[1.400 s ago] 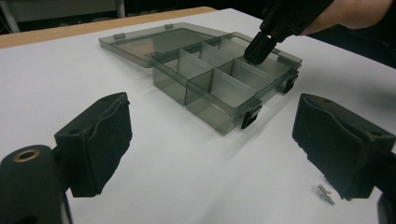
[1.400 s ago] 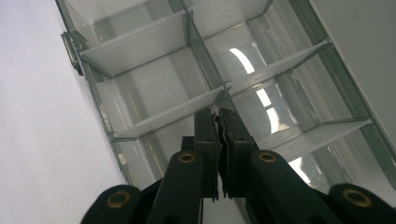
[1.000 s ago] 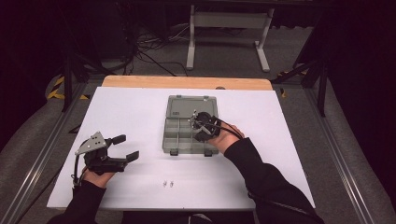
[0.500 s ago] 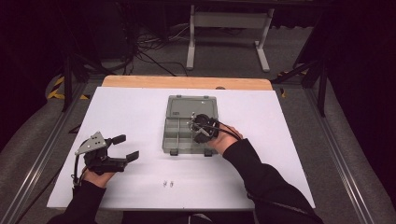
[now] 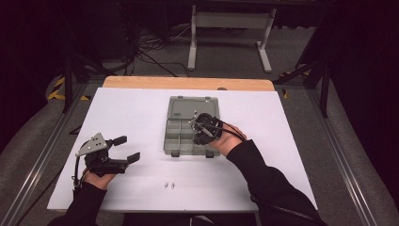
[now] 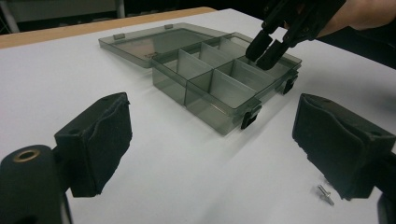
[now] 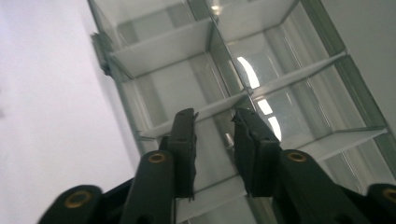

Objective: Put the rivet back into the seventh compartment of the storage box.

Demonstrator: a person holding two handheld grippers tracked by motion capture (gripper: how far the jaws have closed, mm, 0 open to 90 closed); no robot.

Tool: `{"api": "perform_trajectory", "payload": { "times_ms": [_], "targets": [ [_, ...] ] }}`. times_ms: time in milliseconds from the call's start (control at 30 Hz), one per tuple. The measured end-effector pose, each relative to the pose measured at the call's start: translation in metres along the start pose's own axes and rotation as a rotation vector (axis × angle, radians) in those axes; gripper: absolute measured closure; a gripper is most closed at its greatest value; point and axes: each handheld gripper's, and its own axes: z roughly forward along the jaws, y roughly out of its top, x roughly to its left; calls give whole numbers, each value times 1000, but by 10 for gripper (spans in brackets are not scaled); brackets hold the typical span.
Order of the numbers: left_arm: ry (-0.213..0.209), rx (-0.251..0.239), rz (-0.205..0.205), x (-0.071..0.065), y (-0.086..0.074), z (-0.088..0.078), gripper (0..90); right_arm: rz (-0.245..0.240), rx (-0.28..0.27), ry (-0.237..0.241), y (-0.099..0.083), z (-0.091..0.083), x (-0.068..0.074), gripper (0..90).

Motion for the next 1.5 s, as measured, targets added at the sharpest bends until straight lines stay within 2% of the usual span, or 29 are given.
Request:
{"api": "perform_trajectory", "payload": {
  "times_ms": [167,233,333,467,533,700,933,1233,1333,1500],
  "targets": [
    [0,0,0,0,0,0,125,-22,-32,8,5,-9,11,583],
    [-1,0,0,0,0,0,124,-43,-56,26,9,-14,17,518],
    [0,0,0,0,0,0,124,-58,-87,50,13,-18,25,479],
    [-2,0,-1,0,0,0,124,-96,-98,74,20,-22,38,423],
    [-5,5,1,0,0,-1,124,-104,-99,77,21,-22,40,410],
    [-1,1,2,0,0,-1,124,-139,-105,98,26,-23,56,366],
    [-1,1,3,0,0,-1,124,-169,-114,119,30,-24,68,329],
    [-2,1,1,0,0,0,124,-173,-102,142,30,-19,77,289],
    [-1,1,3,0,0,0,124,-189,-89,146,30,-15,80,283],
    [-2,2,0,0,0,0,124,-186,-65,159,30,-11,86,276]
  ]
}}
